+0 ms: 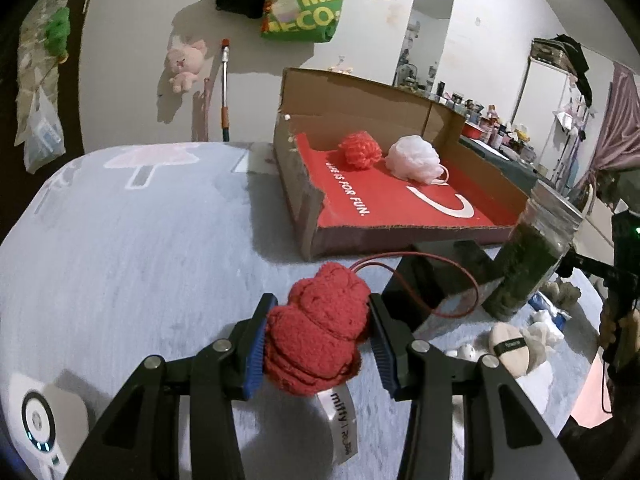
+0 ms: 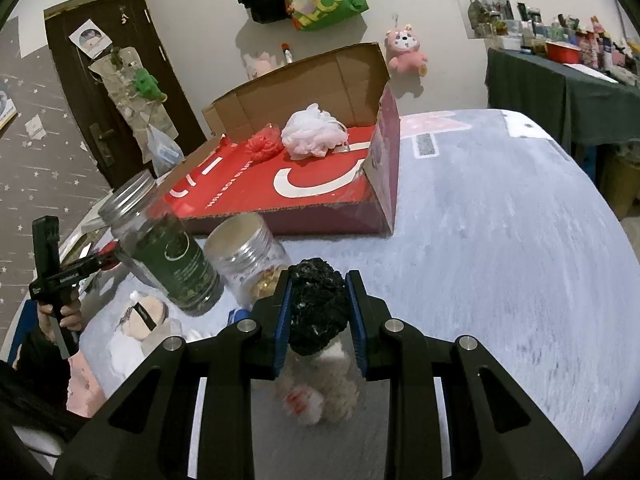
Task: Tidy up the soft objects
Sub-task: 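Lift and carry the red pouch and black scrunchie toward the box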
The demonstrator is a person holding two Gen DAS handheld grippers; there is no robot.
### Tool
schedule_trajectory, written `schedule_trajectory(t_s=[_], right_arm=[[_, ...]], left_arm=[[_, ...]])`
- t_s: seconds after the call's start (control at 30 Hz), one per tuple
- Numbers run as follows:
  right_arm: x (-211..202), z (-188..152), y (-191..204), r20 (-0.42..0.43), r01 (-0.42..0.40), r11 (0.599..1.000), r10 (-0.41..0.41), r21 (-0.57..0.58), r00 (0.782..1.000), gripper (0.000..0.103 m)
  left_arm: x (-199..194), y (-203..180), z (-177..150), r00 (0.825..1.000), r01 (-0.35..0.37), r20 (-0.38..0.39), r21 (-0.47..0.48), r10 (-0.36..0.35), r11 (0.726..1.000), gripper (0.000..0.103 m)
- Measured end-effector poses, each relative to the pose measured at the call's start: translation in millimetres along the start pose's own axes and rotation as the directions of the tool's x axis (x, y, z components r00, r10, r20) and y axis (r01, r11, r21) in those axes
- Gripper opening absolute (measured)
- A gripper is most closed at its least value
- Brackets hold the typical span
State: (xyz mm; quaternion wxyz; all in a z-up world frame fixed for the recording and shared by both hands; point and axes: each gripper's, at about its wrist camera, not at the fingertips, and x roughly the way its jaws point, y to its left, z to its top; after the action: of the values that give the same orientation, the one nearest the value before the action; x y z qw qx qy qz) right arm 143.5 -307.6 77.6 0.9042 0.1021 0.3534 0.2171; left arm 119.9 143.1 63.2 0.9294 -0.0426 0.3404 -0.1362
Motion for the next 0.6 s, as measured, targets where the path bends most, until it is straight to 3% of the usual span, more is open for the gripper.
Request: schedule_trajectory(t_s=[0.3,0.6], right_arm=[[5.8,16.4,0.0,-0.019,-0.003,0.999,0.002,-0.034,1.0,0.025],[15.7,55.3,13.0,-0.039,-0.016,0.991,0.011,-0.132,0.999,0.025]], left_arm=[[3.5,-8.2,22.4,1.0,0.011,0.004,0.068,-0.011,0.998,0.047],[1.4,-26.1,72.8,0.998,0.044,0.04,0.139,-0.05,0.989,0.047]])
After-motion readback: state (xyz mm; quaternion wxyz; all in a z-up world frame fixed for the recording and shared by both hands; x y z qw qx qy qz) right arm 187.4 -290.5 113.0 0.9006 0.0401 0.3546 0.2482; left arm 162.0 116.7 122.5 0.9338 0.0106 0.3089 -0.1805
